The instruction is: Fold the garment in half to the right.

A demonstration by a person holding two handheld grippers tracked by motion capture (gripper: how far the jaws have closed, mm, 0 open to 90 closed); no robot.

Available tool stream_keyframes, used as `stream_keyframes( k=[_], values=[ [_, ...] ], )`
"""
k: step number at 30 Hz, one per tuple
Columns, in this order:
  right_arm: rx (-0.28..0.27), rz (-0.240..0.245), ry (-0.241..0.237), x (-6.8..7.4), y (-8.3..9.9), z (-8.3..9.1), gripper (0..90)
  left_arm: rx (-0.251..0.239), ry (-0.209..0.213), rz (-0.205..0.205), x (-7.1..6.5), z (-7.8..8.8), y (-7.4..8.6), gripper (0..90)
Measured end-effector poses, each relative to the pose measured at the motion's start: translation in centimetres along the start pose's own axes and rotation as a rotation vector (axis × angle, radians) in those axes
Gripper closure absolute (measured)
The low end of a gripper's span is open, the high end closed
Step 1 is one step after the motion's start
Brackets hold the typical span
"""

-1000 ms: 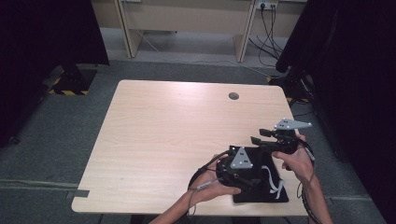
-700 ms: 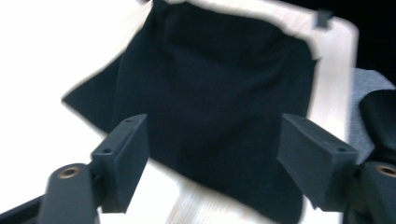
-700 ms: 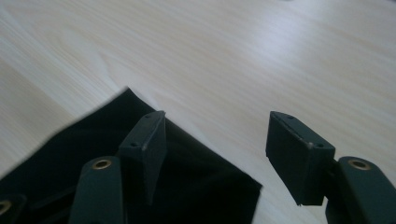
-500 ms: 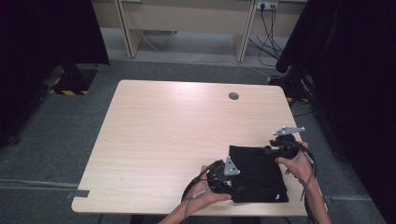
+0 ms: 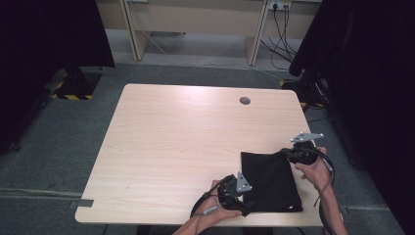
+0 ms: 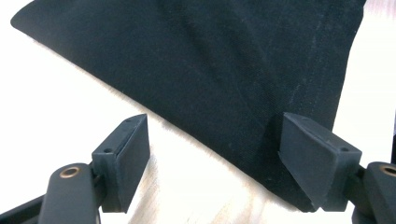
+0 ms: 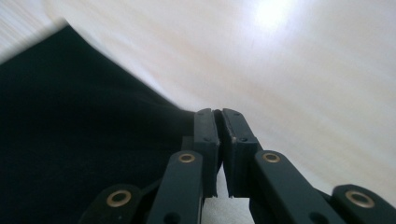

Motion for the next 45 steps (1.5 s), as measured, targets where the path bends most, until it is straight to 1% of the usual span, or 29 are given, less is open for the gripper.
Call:
stream_keyframes(
  k=[2, 3, 4, 6, 7, 8, 9, 10, 11, 12, 13, 16, 19, 21, 22, 26, 28, 29, 30, 32, 33, 36, 37, 39, 41, 43, 45],
  values=[
    [0.027, -0.008, -0.006, -0.2, 0.9, -1.2, 85.5, -0.002, 0.000, 0.003, 0.0, 0.0, 0.1, 24.3],
    [0.008, -0.028, -0.010, -0.2, 1.3, -1.6, 85.5, -0.003, 0.001, 0.004, 0.0, 0.0, 0.1, 24.4],
    [-0.003, -0.044, -0.019, -0.4, 1.4, -1.5, 85.3, -0.003, 0.004, 0.006, 0.1, 0.0, 0.0, 24.3],
    [0.003, -0.037, -0.015, -0.4, 1.4, -1.4, 83.2, 0.001, 0.006, 0.011, 0.2, 0.0, 0.0, 24.3],
    [0.009, -0.036, -0.006, -0.4, 1.4, -1.3, 77.4, 0.000, 0.005, 0.012, 0.2, 0.0, 0.0, 24.2],
    [0.012, -0.047, 0.007, -0.4, 1.3, -1.2, 69.0, -0.003, 0.003, 0.010, 0.1, 0.0, 0.0, 24.0],
    [0.012, -0.065, 0.025, -0.5, 1.2, -1.1, 63.6, -0.006, 0.003, 0.005, 0.1, 0.1, 0.0, 23.7],
    [-0.002, -0.073, 0.030, -0.5, 1.1, -0.8, 60.0, -0.016, 0.002, 0.001, 0.1, 0.3, -0.1, 22.6],
    [-0.024, -0.071, 0.043, -0.3, 0.9, -0.3, 55.3, -0.025, 0.000, 0.007, 0.2, 0.4, -0.1, 20.2],
    [-0.036, -0.070, 0.052, -0.2, 0.7, 0.0, 52.0, -0.037, 0.001, 0.019, 0.3, 0.8, -0.2, 18.7],
    [-0.061, -0.061, 0.057, 0.1, 0.5, 0.7, 49.7, -0.047, 0.003, 0.026, 0.4, 1.0, -0.3, 17.8],
    [-0.112, -0.043, 0.030, 1.3, -0.1, 2.1, 45.3, -0.078, -0.014, 0.056, 1.4, 1.8, -0.4, 16.4],
    [-0.126, -0.015, -0.015, 2.7, 0.0, 2.8, 43.5, -0.089, -0.022, 0.094, 2.4, 2.1, -0.2, 15.4],
    [-0.132, -0.005, -0.044, 3.7, 0.6, 3.0, 43.5, -0.079, -0.032, 0.101, 3.0, 2.2, 0.1, 15.1],
    [-0.121, 0.002, -0.061, 4.3, 1.1, 3.0, 43.5, -0.075, -0.039, 0.104, 3.3, 2.1, 0.3, 14.9],
    [-0.097, 0.025, -0.086, 5.5, 2.6, 3.3, 43.3, -0.056, -0.071, 0.115, 4.5, 2.4, 1.3, 14.6],
    [-0.085, 0.028, -0.090, 5.8, 3.3, 3.3, 43.0, -0.048, -0.099, 0.120, 5.2, 2.7, 1.9, 14.5],
    [-0.071, 0.024, -0.096, 6.0, 3.6, 3.2, 43.0, -0.042, -0.110, 0.123, 5.6, 2.9, 2.2, 14.4],
    [-0.057, 0.030, -0.099, 6.0, 4.1, 2.9, 43.0, -0.038, -0.116, 0.120, 5.8, 3.1, 2.4, 14.2],
    [-0.040, 0.021, -0.102, 5.9, 4.7, 2.4, 42.4, -0.036, -0.130, 0.114, 6.3, 3.6, 2.8, 14.2],
    [-0.038, 0.002, -0.107, 5.8, 5.0, 2.2, 41.7, -0.043, -0.135, 0.116, 6.6, 3.9, 3.0, 14.2],
    [-0.051, -0.013, -0.109, 5.7, 5.0, 2.3, 39.7, -0.045, -0.144, 0.123, 7.2, 4.7, 3.5, 14.0],
    [-0.058, -0.013, -0.101, 5.7, 4.9, 2.5, 39.0, -0.042, -0.149, 0.118, 7.5, 4.9, 3.6, 14.0],
    [-0.077, -0.013, -0.101, 5.9, 4.6, 2.9, 38.4, -0.045, -0.154, 0.121, 7.9, 5.3, 3.9, 13.8],
    [-0.094, -0.008, -0.115, 6.3, 4.3, 3.3, 37.8, -0.046, -0.147, 0.119, 8.1, 5.5, 4.3, 13.2],
    [-0.113, -0.004, -0.133, 6.8, 4.2, 3.6, 36.7, -0.036, -0.156, 0.111, 8.4, 5.8, 4.8, 12.7],
    [-0.113, 0.002, -0.146, 7.3, 4.2, 3.6, 35.0, -0.036, -0.166, 0.124, 8.8, 6.1, 5.1, 12.5]
  ],
)
Point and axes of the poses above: each handheld gripper's, and its own axes: z roughly backward along the jaws, y roughly out of its underside, x roughly to its left, the point moved 3 cm from there along -z, roughly forward along the jaws
